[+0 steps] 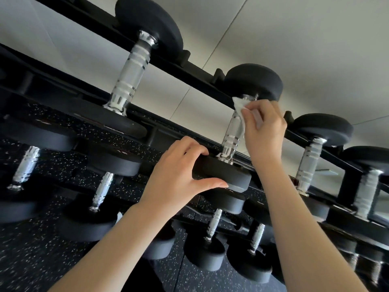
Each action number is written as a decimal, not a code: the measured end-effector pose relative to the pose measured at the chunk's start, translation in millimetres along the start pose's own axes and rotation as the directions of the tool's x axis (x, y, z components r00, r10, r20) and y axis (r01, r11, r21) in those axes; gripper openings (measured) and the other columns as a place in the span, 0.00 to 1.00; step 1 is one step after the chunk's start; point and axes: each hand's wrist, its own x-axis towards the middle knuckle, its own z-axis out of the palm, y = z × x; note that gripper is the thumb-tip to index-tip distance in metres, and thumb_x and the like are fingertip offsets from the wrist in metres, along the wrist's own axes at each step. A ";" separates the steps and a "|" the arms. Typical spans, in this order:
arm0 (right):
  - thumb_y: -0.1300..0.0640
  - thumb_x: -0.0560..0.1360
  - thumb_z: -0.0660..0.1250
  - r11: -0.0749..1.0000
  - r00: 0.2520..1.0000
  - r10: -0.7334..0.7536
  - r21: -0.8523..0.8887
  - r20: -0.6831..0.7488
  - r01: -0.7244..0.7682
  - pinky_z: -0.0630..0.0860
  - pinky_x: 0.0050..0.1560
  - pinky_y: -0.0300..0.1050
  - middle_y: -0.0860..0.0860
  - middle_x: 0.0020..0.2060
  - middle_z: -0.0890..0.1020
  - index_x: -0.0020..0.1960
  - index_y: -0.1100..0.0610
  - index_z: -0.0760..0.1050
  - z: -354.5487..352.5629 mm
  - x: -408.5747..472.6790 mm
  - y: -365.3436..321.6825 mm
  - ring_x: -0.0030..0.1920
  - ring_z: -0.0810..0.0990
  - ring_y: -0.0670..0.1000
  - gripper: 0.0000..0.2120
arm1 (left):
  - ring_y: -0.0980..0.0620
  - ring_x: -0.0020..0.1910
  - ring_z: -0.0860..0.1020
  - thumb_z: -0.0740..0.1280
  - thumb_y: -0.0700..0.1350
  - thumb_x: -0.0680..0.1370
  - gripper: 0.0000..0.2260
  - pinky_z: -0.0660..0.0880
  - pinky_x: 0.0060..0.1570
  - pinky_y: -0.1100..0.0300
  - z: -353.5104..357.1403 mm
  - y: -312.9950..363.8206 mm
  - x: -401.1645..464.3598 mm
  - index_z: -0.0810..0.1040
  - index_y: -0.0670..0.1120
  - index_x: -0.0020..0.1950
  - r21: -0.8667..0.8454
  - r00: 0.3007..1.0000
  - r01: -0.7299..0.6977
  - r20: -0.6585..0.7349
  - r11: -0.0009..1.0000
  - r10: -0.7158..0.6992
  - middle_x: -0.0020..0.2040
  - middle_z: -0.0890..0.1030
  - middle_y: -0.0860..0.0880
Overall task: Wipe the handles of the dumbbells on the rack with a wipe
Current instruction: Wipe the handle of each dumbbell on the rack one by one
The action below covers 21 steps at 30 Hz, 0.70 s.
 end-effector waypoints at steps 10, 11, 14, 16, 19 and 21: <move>0.59 0.74 0.69 0.942 0.914 0.244 0.143 0.325 -0.302 0.70 0.39 0.28 0.45 0.37 0.79 0.41 0.50 0.75 -40.7 -50.5 -5.7 0.38 0.76 0.43 0.06 | 0.53 0.52 0.73 0.64 0.67 0.70 0.28 0.72 0.54 0.56 -8.8 9.8 7.8 0.78 0.45 0.57 0.094 0.983 -0.143 0.132 0.985 0.130 0.52 0.75 0.53; 0.59 0.74 0.69 0.925 0.915 0.272 0.180 0.297 -0.334 0.70 0.39 0.28 0.44 0.37 0.79 0.41 0.49 0.75 -48.7 -54.4 -4.7 0.37 0.75 0.42 0.07 | 0.54 0.53 0.73 0.64 0.66 0.71 0.27 0.71 0.55 0.58 -9.9 12.2 7.7 0.78 0.45 0.57 0.090 0.980 -0.157 0.139 0.983 0.144 0.53 0.75 0.53; 0.60 0.74 0.68 0.856 0.908 0.386 0.303 0.163 -0.418 0.74 0.40 0.33 0.43 0.36 0.79 0.41 0.49 0.75 -78.0 -63.7 6.8 0.36 0.76 0.41 0.07 | 0.54 0.54 0.72 0.62 0.65 0.72 0.27 0.68 0.57 0.61 -10.7 20.8 9.8 0.78 0.45 0.58 0.122 0.974 -0.194 0.143 0.973 0.176 0.54 0.75 0.52; 0.60 0.74 0.68 0.821 0.891 0.448 0.358 0.079 -0.445 0.74 0.39 0.36 0.44 0.36 0.79 0.42 0.49 0.76 -99.1 -69.4 19.1 0.36 0.76 0.42 0.07 | 0.54 0.54 0.72 0.62 0.65 0.73 0.26 0.69 0.57 0.58 -5.7 29.9 12.9 0.78 0.45 0.58 0.164 0.965 -0.233 0.158 0.959 0.208 0.54 0.75 0.51; 0.60 0.74 0.68 0.773 0.841 0.541 0.414 -0.032 -0.481 0.73 0.39 0.38 0.45 0.35 0.79 0.42 0.49 0.76 -130.1 -78.8 40.8 0.35 0.75 0.42 0.07 | 0.52 0.54 0.73 0.61 0.62 0.75 0.24 0.66 0.57 0.58 13.3 50.6 19.0 0.78 0.45 0.58 0.216 0.945 -0.306 0.188 0.927 0.268 0.53 0.76 0.51; 0.60 0.75 0.68 0.754 0.809 0.582 0.428 -0.083 -0.499 0.73 0.40 0.39 0.46 0.35 0.78 0.42 0.49 0.76 -147.3 -83.9 58.8 0.35 0.74 0.43 0.07 | 0.51 0.55 0.74 0.60 0.59 0.76 0.21 0.68 0.57 0.56 32.5 67.0 22.1 0.78 0.45 0.58 0.257 0.927 -0.357 0.214 0.898 0.307 0.54 0.76 0.50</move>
